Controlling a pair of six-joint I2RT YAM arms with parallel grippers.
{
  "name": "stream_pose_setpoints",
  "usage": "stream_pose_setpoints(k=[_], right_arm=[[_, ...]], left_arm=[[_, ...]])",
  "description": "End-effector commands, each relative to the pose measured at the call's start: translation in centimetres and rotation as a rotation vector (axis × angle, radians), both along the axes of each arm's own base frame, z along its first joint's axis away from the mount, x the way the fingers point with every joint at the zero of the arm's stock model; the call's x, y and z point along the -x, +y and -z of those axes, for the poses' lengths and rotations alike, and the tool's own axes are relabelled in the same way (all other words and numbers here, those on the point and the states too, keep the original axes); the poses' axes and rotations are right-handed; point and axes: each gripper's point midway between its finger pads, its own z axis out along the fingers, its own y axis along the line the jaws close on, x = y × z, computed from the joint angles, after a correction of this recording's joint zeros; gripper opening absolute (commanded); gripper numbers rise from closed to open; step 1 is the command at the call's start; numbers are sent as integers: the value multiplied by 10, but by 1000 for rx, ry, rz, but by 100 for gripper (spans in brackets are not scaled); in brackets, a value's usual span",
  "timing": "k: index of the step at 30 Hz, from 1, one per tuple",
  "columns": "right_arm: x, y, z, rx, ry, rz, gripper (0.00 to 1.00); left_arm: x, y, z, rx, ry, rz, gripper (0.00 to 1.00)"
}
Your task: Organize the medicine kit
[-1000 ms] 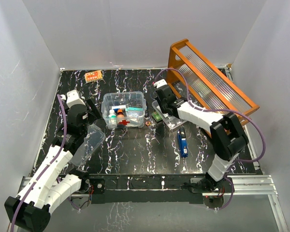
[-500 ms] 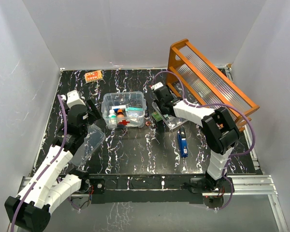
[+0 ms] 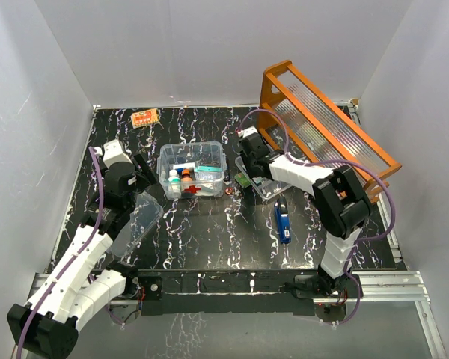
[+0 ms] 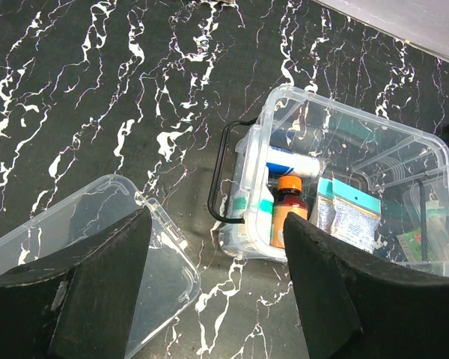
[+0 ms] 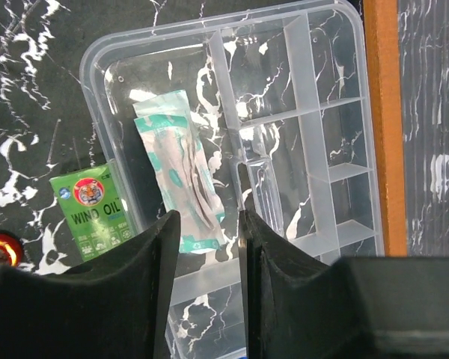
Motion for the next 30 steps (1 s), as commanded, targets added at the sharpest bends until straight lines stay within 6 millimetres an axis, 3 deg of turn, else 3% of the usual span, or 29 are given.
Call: stream_pose_setpoints(k=[1,4,8,13,21,30], right_arm=[[-7,17,-53,-181,-81,50,36],[8,28,-62,-290,-52,40,38],[27,48,-57,-408,18,-24,38],[32,57,-44,-441,69,-30,28],[19,67,-23,-430,96,24,26],[-12,80,-25,-478,39,115,22]], left_arm=[[2,5,-6,0,-25,-15,70],[2,5,-6,2,-28,-15,70],[2,3,-6,6,-29,-12,70],[1,3,-5,7,-26,-10,70],[1,3,-5,6,-25,-12,70],[0,3,-4,0,-21,-11,70]])
